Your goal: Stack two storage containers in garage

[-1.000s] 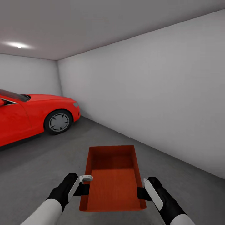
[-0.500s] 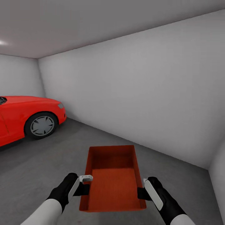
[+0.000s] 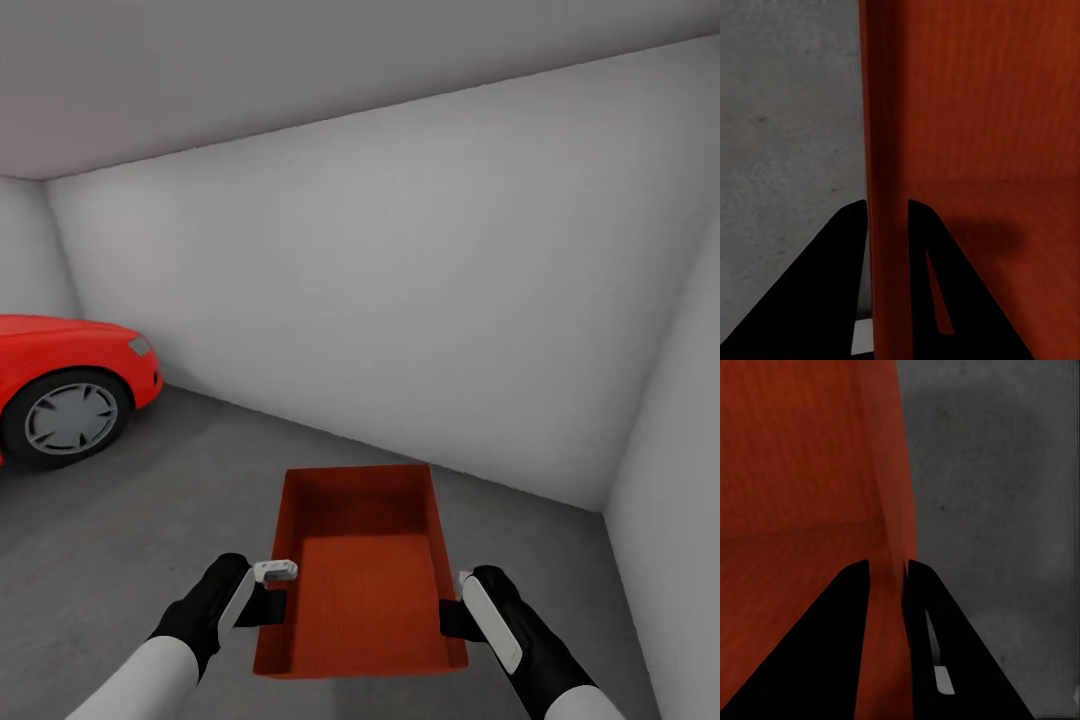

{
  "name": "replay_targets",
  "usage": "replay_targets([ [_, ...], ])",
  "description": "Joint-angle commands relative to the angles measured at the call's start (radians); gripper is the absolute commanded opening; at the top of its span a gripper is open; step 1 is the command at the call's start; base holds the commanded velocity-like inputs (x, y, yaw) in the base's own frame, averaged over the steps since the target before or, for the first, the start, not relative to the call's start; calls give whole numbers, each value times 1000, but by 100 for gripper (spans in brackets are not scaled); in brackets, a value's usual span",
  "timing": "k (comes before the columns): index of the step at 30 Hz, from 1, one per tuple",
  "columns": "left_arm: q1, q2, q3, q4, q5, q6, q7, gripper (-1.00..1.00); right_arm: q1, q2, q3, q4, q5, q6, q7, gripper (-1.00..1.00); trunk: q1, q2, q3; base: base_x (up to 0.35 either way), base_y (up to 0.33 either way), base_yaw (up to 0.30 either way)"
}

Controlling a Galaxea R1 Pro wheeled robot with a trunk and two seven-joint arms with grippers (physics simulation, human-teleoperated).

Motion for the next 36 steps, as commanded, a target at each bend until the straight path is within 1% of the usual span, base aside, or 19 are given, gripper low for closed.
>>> replay_targets([
  [1,0,0,1,-2,15,5,5,-100,-1,0,0,-1,-26,-6,-7,-100,0,-1,-2,0,0,-284],
  [29,0,1,1,-2,16,5,5,-100,-1,0,0,-1,-26,-6,-7,-100,0,-1,-2,0,0,-281],
  [32,0,1,1,-2,16,5,5,-100,-1,0,0,-1,-26,-6,-7,-100,0,-1,-2,0,0,-207],
  [36,0,1,1,-2,16,5,5,-100,-1,0,0,-1,-26,-6,-7,-100,0,-1,-2,20,0,-56],
])
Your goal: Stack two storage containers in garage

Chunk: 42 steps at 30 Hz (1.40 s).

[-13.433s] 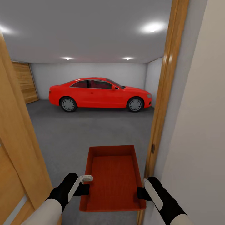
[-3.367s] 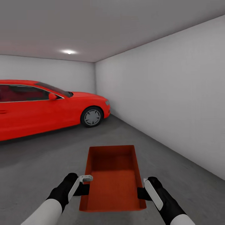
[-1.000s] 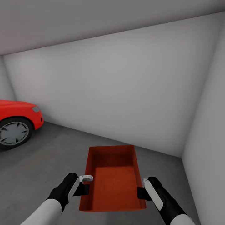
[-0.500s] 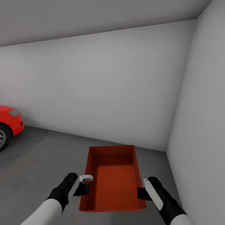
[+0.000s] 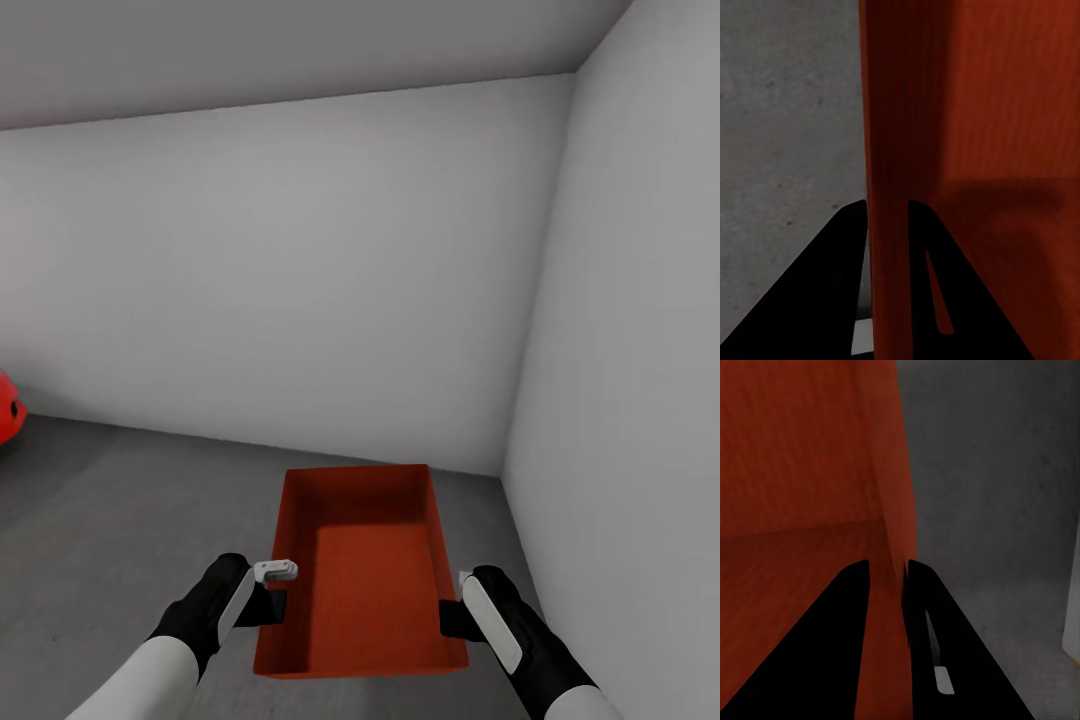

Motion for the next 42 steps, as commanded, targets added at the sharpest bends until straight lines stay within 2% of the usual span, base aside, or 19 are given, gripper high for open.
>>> replay_targets([
  [1,-1,1,1,-2,15,4,5,-100,-1,0,0,-1,-26,-6,-7,-100,0,-1,-2,155,0,-16],
  [15,0,0,2,-2,15,4,5,-100,-1,0,-1,-1,-26,-6,-7,-100,0,-1,-2,310,0,-8],
  [28,-1,0,1,-2,15,4,5,-100,-1,0,0,-1,-26,-6,-7,-100,0,-1,-2,326,0,-191],
  [42,0,0,1,-2,15,4,5,-100,-1,0,-1,-1,-26,-6,-7,-100,0,-1,-2,314,0,-14],
])
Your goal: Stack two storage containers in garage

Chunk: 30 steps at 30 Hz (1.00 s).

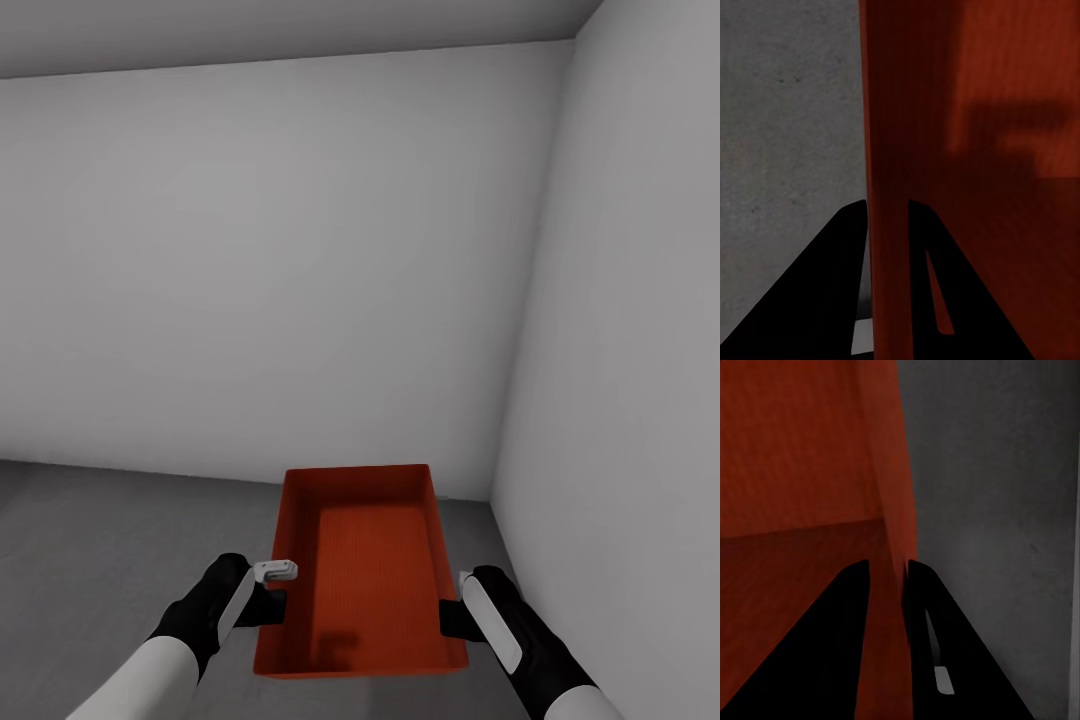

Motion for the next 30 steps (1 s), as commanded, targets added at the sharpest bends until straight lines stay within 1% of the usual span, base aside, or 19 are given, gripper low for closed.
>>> replay_targets([
  [1,-1,0,1,-2,16,4,5,-100,-1,0,0,-1,-26,-6,-7,-100,1,-1,-2,304,0,0],
  [30,-1,0,1,-2,16,4,5,-100,-1,0,-1,-1,-26,-6,-7,-100,1,-1,-2,284,0,-1],
])
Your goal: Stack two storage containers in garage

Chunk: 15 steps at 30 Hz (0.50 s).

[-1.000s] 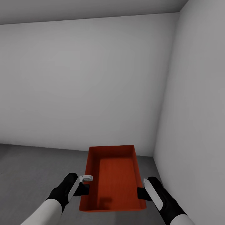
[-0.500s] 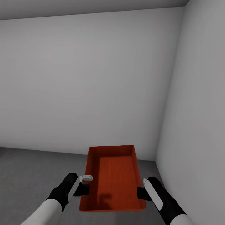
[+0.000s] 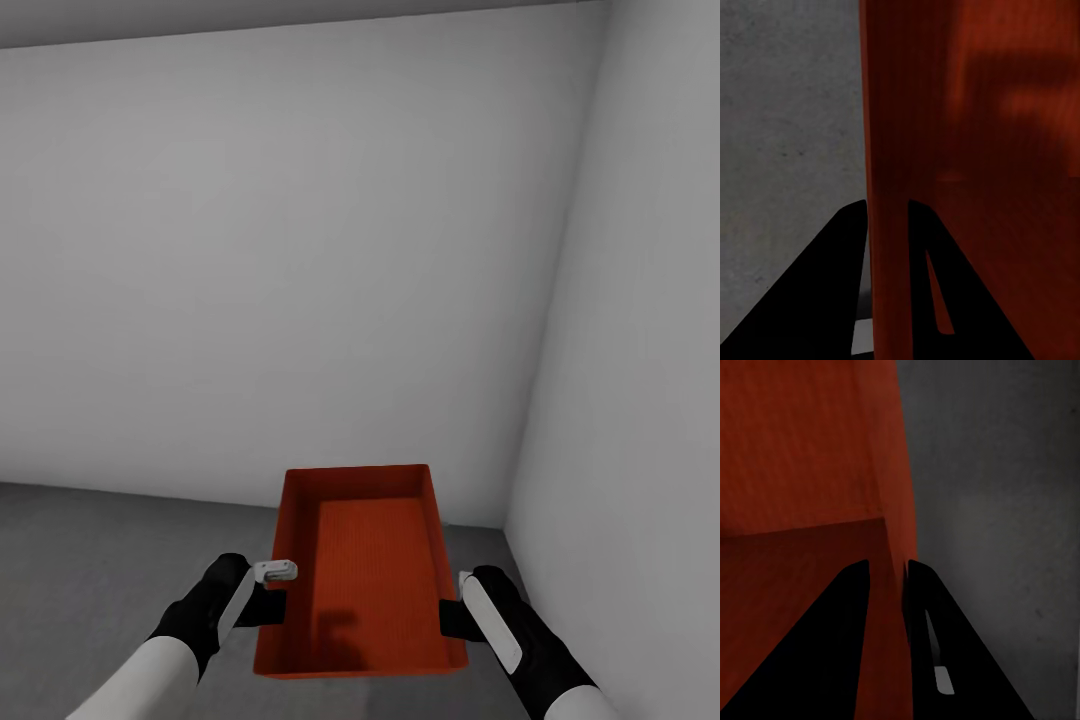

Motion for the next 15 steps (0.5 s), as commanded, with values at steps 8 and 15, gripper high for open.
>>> replay_targets([
  [8,-1,0,2,-2,16,4,5,-100,-1,0,0,-1,-26,-6,-7,-100,1,-1,-2,124,0,-147],
  [15,-1,0,2,-2,16,4,5,-100,-1,0,0,-1,-26,-6,-7,-100,1,-1,-1,5,0,-228],
])
